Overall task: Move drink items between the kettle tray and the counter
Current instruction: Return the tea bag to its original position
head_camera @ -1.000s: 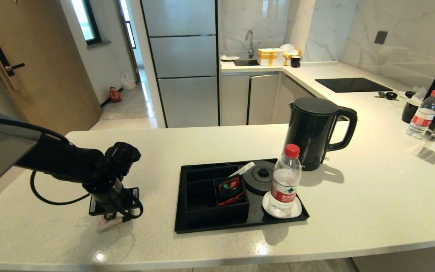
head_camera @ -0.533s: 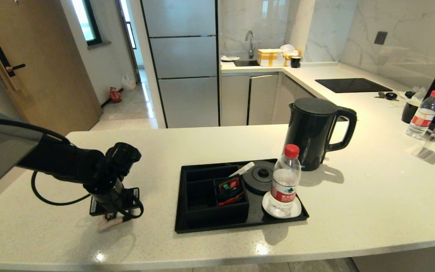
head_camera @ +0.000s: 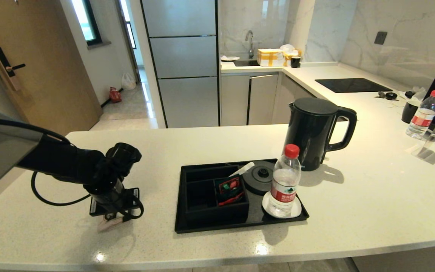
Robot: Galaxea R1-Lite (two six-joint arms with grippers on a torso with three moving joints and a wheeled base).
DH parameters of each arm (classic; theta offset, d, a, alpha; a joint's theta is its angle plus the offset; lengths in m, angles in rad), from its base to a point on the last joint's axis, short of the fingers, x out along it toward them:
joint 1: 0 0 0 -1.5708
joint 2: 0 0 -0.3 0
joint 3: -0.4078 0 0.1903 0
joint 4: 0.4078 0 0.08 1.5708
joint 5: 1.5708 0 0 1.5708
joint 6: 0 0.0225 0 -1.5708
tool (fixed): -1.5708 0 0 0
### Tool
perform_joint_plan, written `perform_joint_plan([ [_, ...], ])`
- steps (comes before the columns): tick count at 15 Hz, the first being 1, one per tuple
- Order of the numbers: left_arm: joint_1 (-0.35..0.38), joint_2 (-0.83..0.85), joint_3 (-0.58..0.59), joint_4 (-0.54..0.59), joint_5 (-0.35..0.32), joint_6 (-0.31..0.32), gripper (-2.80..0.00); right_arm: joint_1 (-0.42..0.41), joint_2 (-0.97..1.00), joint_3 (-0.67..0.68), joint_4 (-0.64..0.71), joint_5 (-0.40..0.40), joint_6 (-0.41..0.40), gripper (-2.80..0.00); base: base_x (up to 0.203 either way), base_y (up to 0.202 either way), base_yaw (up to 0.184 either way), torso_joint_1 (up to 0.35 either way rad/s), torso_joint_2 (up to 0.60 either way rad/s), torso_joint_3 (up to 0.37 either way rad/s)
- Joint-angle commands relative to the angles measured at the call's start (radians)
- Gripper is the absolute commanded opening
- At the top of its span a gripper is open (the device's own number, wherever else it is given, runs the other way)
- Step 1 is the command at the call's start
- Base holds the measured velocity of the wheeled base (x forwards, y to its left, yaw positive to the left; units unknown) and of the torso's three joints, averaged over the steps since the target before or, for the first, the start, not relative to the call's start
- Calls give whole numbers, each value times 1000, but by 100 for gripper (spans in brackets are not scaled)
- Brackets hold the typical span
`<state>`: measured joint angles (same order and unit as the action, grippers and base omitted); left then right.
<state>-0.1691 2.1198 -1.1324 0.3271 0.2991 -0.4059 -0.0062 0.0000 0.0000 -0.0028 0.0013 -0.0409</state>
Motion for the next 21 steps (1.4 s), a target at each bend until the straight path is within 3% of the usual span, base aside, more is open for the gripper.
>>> perform_joint_plan([
  [1,-2,-3,10,-15,-2,-8,-280,0,0,2,0,0,-1,-280,0,0,0,0,0,0],
  [4,-5,-45,13,-40,-20,-11,-280,0,0,2,0,0,-1,-280,0,0,0,0,0,0],
  [8,-21,-134,4,-51,-99,-44,-280,0,0,2,0,0,-1,-280,0,0,0,0,0,0],
  [13,-28,-161,1,-54,-99,-45,-280,0,0,2,0,0,-1,-280,0,0,0,0,0,0],
  [18,-88,-240,-17,-58,-101,-51,-280,0,0,2,0,0,-1,-280,0,0,0,0,0,0],
  [21,-165,-325,-32,-57,-123,-54,-280,0,0,2,0,0,-1,-280,0,0,0,0,0,0],
])
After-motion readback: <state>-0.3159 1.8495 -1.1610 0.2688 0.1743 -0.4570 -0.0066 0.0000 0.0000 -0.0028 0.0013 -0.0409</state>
